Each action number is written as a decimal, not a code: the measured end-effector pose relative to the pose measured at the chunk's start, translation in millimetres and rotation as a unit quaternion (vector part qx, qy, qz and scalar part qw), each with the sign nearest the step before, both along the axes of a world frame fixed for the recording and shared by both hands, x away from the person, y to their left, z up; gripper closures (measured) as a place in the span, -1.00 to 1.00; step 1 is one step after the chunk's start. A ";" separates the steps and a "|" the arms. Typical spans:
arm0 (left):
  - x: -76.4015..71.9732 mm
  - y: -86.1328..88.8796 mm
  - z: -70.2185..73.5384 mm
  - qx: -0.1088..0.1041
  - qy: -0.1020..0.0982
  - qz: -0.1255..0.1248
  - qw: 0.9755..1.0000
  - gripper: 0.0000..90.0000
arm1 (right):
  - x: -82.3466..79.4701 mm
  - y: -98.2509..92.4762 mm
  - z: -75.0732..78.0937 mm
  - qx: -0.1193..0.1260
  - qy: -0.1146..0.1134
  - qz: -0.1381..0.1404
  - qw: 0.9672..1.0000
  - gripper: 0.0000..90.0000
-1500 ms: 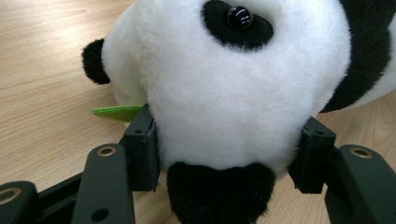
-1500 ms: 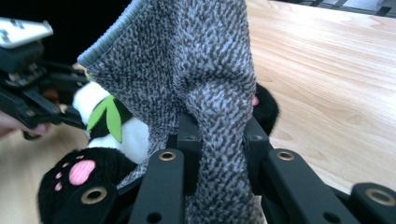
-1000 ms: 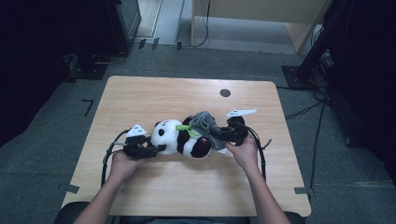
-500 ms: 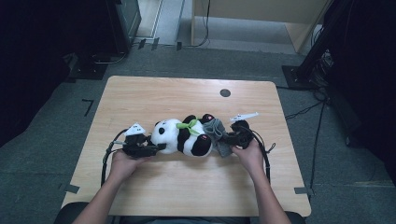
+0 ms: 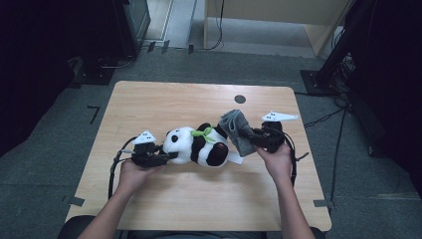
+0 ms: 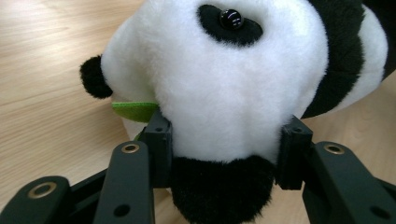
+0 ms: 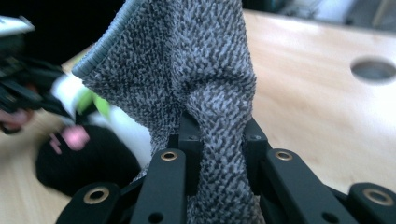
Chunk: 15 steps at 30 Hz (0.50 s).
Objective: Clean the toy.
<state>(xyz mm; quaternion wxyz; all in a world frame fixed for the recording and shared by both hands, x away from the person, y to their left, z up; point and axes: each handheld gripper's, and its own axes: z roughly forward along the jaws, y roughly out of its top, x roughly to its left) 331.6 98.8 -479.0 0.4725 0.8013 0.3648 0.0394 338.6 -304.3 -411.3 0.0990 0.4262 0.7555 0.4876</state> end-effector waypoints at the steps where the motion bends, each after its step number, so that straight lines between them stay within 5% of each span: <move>1: -1.4 -0.8 0.8 0.000 0.001 -0.006 1.000 0.16 | -0.4 3.0 4.4 0.006 -0.006 0.005 1.000 0.72; 5: -8.6 -2.0 2.2 0.001 0.007 -0.006 1.000 0.16 | 2.0 23.0 10.3 0.004 -0.015 0.040 0.999 0.72; 9: -9.9 -1.0 -0.1 0.000 0.001 -0.004 1.000 0.06 | 13.6 43.3 -6.1 -0.053 0.007 0.049 0.997 0.72; 15: -8.7 0.5 0.0 -0.022 0.001 -0.001 1.000 -0.41 | 32.1 42.1 -18.9 -0.042 0.028 0.043 0.998 0.73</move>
